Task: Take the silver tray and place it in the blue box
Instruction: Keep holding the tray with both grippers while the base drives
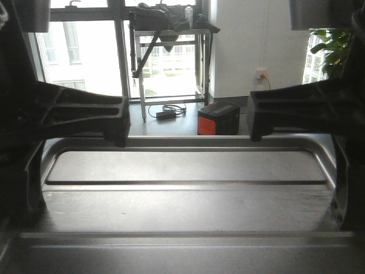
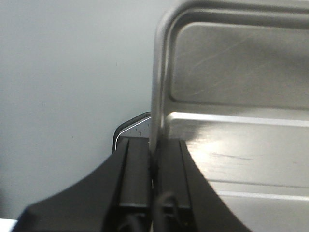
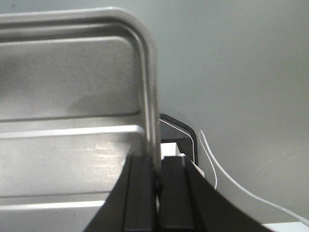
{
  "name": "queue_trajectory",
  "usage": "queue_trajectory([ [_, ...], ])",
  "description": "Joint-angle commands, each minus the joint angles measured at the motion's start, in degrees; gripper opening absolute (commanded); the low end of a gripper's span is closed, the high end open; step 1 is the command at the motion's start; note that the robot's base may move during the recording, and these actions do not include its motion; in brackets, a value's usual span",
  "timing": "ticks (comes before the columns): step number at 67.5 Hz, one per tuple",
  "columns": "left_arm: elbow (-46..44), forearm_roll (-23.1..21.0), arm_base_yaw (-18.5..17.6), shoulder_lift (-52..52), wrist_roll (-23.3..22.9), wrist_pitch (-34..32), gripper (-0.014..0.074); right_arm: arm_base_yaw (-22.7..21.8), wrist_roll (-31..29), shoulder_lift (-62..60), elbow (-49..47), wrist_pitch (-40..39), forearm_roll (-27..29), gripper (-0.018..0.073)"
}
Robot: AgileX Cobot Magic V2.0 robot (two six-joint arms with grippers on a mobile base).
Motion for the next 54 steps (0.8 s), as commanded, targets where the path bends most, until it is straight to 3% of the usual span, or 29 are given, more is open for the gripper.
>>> queue_trajectory([
  [1,-1.8,-0.4,-0.8,-1.8,-0.5,-3.3,-0.01,0.1,0.2,-1.8,-1.9,-4.3,-0.6,0.005],
  [54,-1.8,-0.4,-0.8,-1.8,-0.5,-3.3,-0.01,0.1,0.2,-1.8,-1.9,-4.2,-0.6,0.005],
])
